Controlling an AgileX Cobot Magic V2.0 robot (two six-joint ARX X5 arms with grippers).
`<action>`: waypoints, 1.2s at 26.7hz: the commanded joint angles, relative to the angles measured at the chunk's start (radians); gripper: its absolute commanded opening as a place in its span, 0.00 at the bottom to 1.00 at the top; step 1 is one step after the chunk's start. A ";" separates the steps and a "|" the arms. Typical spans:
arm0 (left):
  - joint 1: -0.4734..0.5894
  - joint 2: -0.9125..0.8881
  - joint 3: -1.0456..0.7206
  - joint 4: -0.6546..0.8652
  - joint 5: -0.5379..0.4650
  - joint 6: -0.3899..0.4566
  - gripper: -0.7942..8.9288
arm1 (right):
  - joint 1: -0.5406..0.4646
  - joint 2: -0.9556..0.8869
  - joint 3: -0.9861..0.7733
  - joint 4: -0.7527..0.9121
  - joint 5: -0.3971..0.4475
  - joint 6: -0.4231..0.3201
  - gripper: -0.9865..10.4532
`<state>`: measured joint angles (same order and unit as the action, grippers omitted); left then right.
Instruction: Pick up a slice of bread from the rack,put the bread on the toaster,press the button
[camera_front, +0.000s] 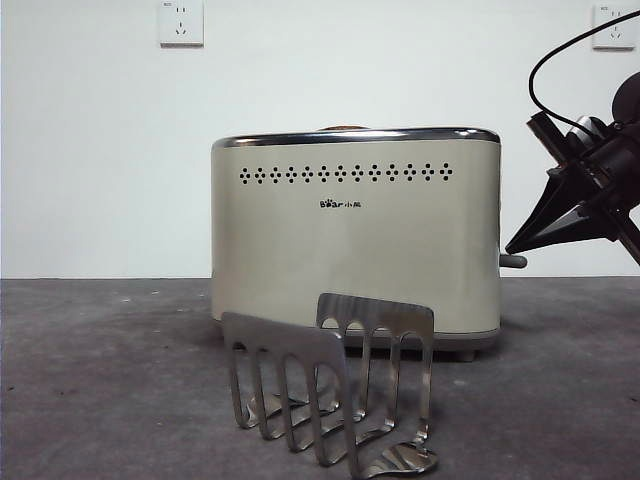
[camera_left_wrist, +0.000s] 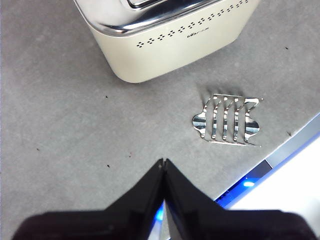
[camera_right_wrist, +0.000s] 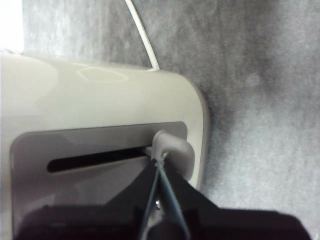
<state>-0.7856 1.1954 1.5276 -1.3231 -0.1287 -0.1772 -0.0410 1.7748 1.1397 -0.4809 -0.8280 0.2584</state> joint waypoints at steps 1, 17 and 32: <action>0.003 -0.003 -0.008 0.003 -0.003 -0.001 0.08 | 0.002 0.053 -0.024 -0.034 0.062 -0.029 0.08; 0.003 -0.002 -0.008 0.003 -0.003 -0.002 0.08 | 0.008 0.095 -0.024 -0.070 0.129 -0.019 0.08; 0.003 -0.002 -0.008 0.003 -0.003 0.006 0.08 | 0.009 0.092 -0.020 -0.013 0.058 -0.024 0.08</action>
<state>-0.7856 1.1954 1.5276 -1.3231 -0.1287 -0.1768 -0.0395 1.8145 1.1584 -0.4629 -0.8429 0.2470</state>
